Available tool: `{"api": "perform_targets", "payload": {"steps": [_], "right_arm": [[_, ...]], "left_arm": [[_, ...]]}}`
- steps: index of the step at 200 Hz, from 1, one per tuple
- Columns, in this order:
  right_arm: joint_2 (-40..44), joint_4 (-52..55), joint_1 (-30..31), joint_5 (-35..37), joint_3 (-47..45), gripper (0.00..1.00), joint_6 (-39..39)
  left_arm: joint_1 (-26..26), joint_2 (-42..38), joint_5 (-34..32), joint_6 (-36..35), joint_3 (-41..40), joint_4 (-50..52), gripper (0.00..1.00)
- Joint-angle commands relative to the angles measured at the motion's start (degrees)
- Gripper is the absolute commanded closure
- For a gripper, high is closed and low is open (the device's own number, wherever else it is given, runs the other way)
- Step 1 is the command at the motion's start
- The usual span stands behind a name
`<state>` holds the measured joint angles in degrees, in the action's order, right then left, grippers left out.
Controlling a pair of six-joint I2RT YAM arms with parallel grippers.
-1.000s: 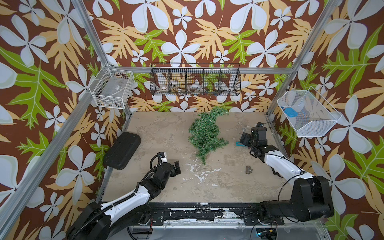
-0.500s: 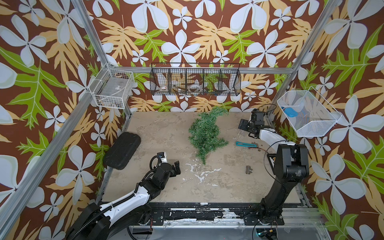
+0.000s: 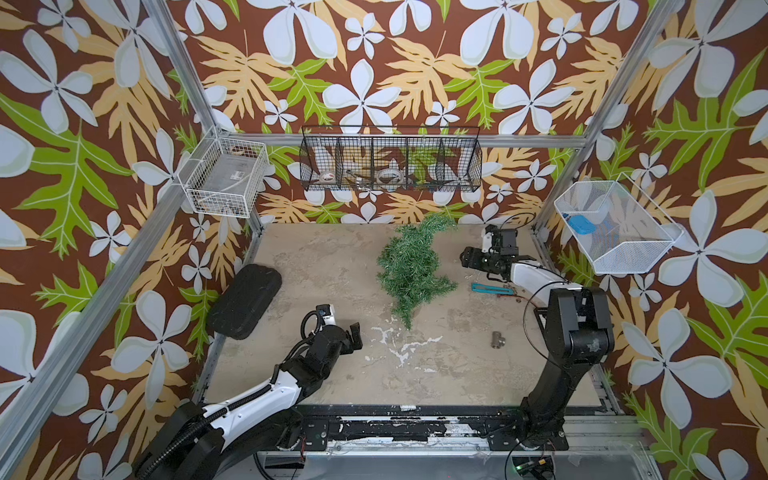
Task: Remove string lights from the small christmas tree
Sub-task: Reset both arms
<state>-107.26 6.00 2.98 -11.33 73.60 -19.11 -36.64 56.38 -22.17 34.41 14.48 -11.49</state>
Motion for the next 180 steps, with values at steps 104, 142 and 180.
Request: {"api": "perform_targets", "payload": {"steps": [104,142,180], "right_arm": [[-9.2,6.1,-5.8,2.1,16.2,0.13,-0.8],[-7.5,3.1,-5.5,-1.2,10.7,0.14,-2.2],[-0.2,-1.2,-2.1,-0.5,0.7,0.14,-1.8]], "left_arm": [[0.1,0.2,-0.1,-0.5,0.4,-1.1,0.0],[0.1,0.5,0.0,-0.7,0.5,-1.0,0.0],[0.1,0.1,0.2,-0.7,0.4,-1.2,0.0]]}}
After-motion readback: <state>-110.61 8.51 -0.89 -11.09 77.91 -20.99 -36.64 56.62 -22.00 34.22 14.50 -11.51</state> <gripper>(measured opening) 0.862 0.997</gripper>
